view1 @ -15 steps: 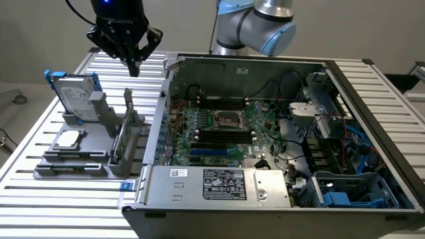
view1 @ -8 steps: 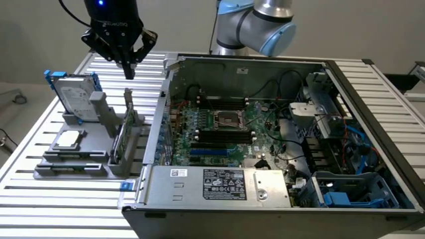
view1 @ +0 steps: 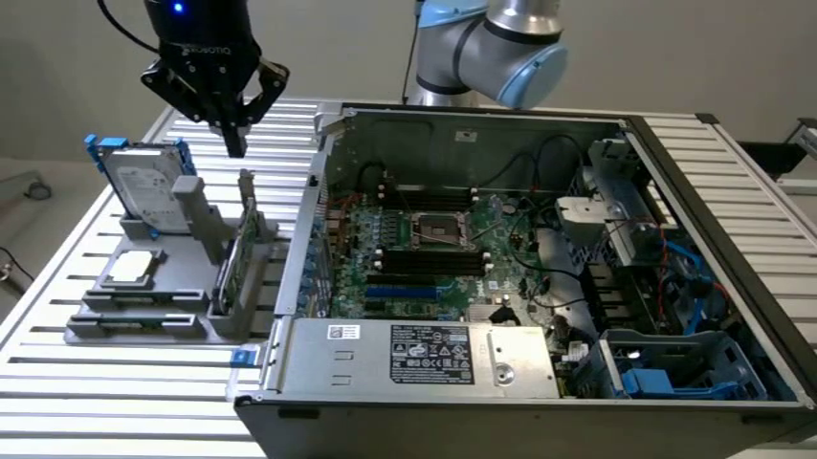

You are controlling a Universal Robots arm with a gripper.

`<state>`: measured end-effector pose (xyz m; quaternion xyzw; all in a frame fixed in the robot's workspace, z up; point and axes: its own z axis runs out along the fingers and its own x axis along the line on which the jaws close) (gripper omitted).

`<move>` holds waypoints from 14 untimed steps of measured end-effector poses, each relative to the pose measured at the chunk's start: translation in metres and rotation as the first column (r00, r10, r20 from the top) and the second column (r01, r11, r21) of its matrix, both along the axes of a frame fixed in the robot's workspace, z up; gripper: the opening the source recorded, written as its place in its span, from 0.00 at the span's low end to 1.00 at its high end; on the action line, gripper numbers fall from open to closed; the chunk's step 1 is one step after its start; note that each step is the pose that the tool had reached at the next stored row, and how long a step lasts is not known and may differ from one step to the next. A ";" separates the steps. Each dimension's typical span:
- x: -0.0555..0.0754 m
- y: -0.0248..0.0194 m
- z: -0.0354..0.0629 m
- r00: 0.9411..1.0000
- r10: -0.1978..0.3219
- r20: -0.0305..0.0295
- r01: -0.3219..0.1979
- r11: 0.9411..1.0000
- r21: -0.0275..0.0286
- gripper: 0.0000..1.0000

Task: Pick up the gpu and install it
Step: 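Reach for the gpu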

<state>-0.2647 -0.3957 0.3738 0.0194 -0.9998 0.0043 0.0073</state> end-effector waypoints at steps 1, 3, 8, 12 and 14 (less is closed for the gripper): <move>-0.003 0.0000 -0.0004 1.000 0.002 0.000 -0.002 1.000 -0.005 0.11; -0.008 0.0000 -0.0014 1.000 0.006 0.000 -0.006 1.000 -0.016 0.11; -0.018 0.0000 -0.0064 1.000 0.019 0.000 -0.019 1.000 -0.024 0.11; -0.024 -0.0001 -0.0133 1.000 0.031 0.000 -0.031 0.999 -0.024 0.11; -0.026 -0.0005 -0.0151 0.999 0.036 0.000 -0.036 0.999 -0.024 0.11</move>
